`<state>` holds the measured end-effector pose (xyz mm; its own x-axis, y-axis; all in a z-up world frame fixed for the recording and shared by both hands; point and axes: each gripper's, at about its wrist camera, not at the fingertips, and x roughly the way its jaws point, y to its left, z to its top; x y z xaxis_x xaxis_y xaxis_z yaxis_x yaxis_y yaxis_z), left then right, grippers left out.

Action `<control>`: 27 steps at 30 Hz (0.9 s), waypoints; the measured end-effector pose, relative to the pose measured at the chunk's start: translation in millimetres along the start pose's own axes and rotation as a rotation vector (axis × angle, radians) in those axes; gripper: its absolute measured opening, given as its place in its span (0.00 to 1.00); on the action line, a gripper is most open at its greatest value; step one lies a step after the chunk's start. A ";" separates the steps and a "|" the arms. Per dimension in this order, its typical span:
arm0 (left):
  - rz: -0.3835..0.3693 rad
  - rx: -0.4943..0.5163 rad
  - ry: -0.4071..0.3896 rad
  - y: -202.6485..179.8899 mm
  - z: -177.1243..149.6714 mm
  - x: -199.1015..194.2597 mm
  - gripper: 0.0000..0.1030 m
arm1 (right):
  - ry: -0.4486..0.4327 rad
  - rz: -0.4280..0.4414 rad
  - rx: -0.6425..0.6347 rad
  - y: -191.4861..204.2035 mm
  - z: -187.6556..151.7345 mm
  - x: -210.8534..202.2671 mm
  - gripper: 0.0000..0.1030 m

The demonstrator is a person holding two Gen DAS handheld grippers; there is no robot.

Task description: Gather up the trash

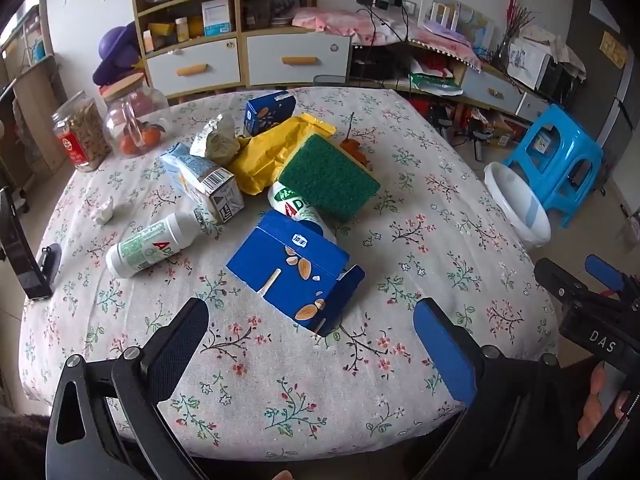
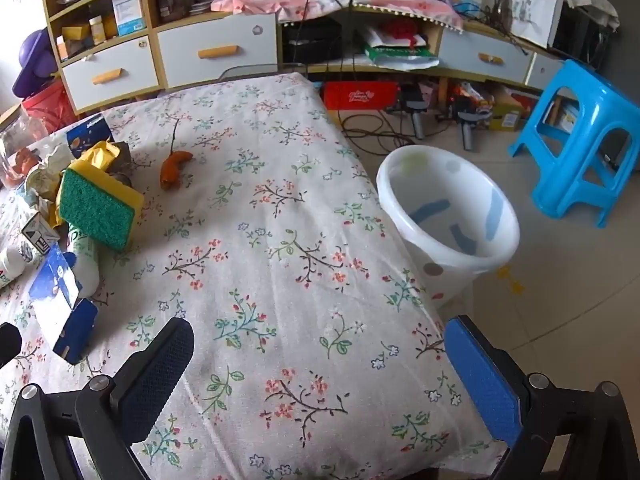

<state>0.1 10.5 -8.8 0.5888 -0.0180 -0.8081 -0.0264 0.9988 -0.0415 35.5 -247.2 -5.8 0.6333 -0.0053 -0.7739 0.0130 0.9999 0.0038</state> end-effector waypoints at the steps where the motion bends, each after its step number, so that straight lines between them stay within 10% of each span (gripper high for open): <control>1: 0.002 -0.001 -0.001 0.3 -0.3 0.0 1.00 | 0.000 0.001 -0.001 0.4 0.0 0.1 1.00; 27: 0.009 -0.010 -0.003 6.0 -1.6 0.3 1.00 | 0.004 0.012 -0.005 5.6 -1.8 1.0 1.00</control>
<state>-1.2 16.4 -10.2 0.5910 -0.0086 -0.8066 -0.0400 0.9984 -0.0399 34.8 -241.6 -7.8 0.6306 0.0066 -0.7761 0.0017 0.9999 0.0099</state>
